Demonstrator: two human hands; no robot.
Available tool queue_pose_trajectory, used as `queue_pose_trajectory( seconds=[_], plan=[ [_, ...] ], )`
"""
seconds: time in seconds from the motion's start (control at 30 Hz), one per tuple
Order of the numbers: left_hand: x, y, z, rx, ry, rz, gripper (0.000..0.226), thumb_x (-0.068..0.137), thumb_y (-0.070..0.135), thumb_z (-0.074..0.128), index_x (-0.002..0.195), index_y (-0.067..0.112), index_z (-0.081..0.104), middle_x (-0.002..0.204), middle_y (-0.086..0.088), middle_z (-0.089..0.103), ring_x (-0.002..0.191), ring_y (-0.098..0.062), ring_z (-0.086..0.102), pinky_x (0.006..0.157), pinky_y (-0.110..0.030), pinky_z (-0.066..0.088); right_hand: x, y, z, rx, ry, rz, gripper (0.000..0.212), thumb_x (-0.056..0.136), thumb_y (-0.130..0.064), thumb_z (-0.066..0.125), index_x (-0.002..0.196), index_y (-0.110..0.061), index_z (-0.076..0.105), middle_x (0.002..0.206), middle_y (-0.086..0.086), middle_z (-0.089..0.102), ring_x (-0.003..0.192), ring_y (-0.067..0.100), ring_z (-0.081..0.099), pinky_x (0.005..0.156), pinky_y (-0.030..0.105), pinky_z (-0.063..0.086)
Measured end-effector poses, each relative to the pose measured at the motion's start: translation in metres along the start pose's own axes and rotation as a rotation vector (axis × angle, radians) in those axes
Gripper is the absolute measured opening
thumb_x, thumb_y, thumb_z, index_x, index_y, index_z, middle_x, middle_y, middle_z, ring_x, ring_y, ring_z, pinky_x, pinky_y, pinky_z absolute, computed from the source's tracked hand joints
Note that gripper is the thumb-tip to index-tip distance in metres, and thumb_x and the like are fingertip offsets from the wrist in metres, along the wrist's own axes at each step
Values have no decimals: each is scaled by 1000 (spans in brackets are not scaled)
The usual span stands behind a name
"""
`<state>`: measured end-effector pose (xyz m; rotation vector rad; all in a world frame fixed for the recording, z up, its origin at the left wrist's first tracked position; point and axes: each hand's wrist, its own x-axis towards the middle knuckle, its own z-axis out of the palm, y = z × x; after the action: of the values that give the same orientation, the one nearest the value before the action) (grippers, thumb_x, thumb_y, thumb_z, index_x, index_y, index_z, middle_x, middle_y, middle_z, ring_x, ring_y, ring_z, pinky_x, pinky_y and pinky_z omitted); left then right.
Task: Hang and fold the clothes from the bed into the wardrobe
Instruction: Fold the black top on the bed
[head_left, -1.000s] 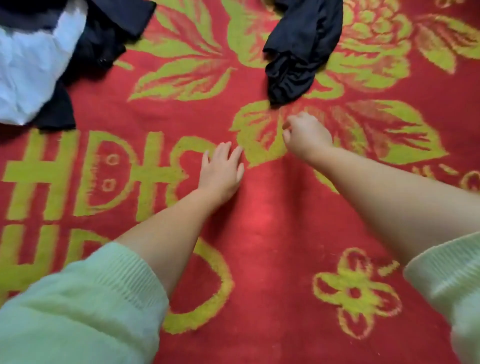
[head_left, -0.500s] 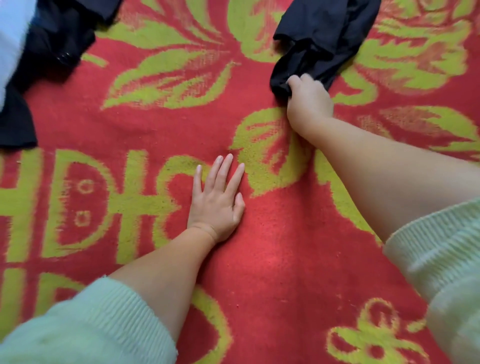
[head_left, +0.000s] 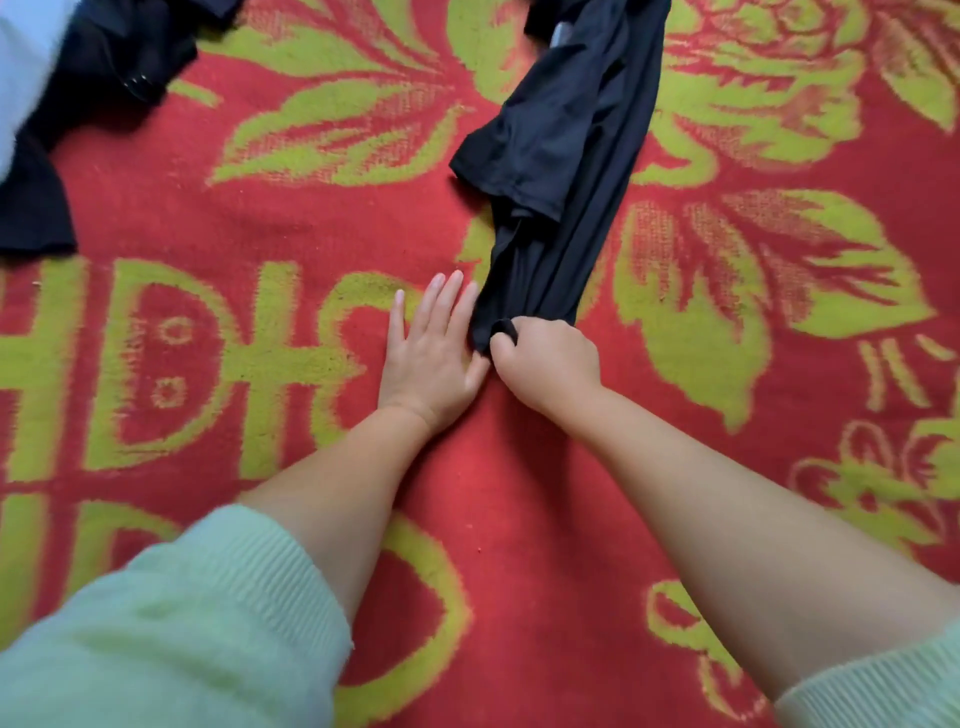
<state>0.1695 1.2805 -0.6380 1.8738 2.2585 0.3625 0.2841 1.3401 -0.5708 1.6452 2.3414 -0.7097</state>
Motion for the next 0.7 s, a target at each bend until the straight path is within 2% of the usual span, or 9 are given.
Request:
queue_pose_trajectory(
  seconds=[0.13, 0.2, 0.27, 0.33, 0.4, 0.47, 0.57, 0.63, 0.7],
  plan=[
    [-18, -6, -15, 17, -183, 193, 78, 74, 18, 63, 146, 24, 34, 151, -15, 32, 142, -30, 26, 112, -58, 9, -49, -6, 14, -34, -288, -58, 28, 91, -34, 39, 87, -15, 58, 101, 13, 64, 101, 33, 59, 72, 33, 39],
    [-38, -12, -26, 106, -205, 428, 67, 61, 11, 65, 127, 23, 61, 140, -24, 45, 131, -39, 43, 103, -67, 23, -77, -11, 21, -91, -440, -137, 36, 91, -35, 40, 102, -10, 64, 113, 17, 64, 108, 33, 59, 81, 32, 44],
    [-66, -18, -41, 203, -180, 620, 39, 63, 18, 50, 92, 22, 75, 126, -23, 58, 117, -37, 56, 98, -65, 34, -111, -23, 25, -110, -598, -192, 37, 91, -35, 43, 105, -7, 64, 114, 18, 64, 107, 32, 59, 80, 30, 43],
    [-95, -20, -54, 218, -167, 771, 29, 71, 17, 43, 73, 20, 72, 123, -19, 61, 115, -31, 53, 108, -55, 29, -144, -38, 26, -38, -776, -199, 29, 90, -31, 45, 87, -7, 62, 93, 17, 64, 88, 31, 59, 67, 28, 39],
    [-123, -25, -62, 225, -146, 851, 23, 76, 11, 48, 81, 15, 70, 126, -18, 58, 115, -29, 48, 114, -50, 16, -175, -55, 25, 95, -947, -168, 28, 88, -26, 46, 66, -11, 53, 66, 8, 53, 64, 28, 49, 56, 27, 35],
    [-146, -28, -76, 261, -151, 786, 32, 70, 7, 66, 103, 11, 68, 132, -16, 55, 121, -29, 50, 114, -49, 13, -204, -71, 19, 247, -1091, -92, 26, 87, -26, 48, 62, -16, 49, 60, 3, 45, 55, 23, 42, 55, 25, 35],
    [-157, -25, -109, 229, -258, 571, 59, 59, 12, 81, 115, 10, 63, 134, -13, 54, 124, -29, 52, 109, -55, 28, -238, -90, -2, 386, -1245, -52, 27, 87, -25, 50, 62, -18, 54, 51, -3, 49, 46, 16, 43, 51, 22, 34],
    [-153, -22, -133, 198, -356, 476, 38, 73, 9, 69, 111, 9, 62, 133, -14, 52, 125, -32, 49, 110, -52, 26, -249, -91, -22, 435, -1262, -55, 29, 89, -26, 54, 61, -19, 52, 44, -10, 46, 41, 9, 42, 47, 22, 31],
    [-147, -25, -155, 147, -322, 389, 20, 80, 7, 58, 98, 9, 66, 122, -14, 56, 117, -35, 52, 101, -45, 37, -250, -81, -48, 489, -1199, -34, 29, 89, -29, 59, 63, -20, 51, 46, -12, 46, 42, 6, 42, 49, 23, 32]
  ],
)
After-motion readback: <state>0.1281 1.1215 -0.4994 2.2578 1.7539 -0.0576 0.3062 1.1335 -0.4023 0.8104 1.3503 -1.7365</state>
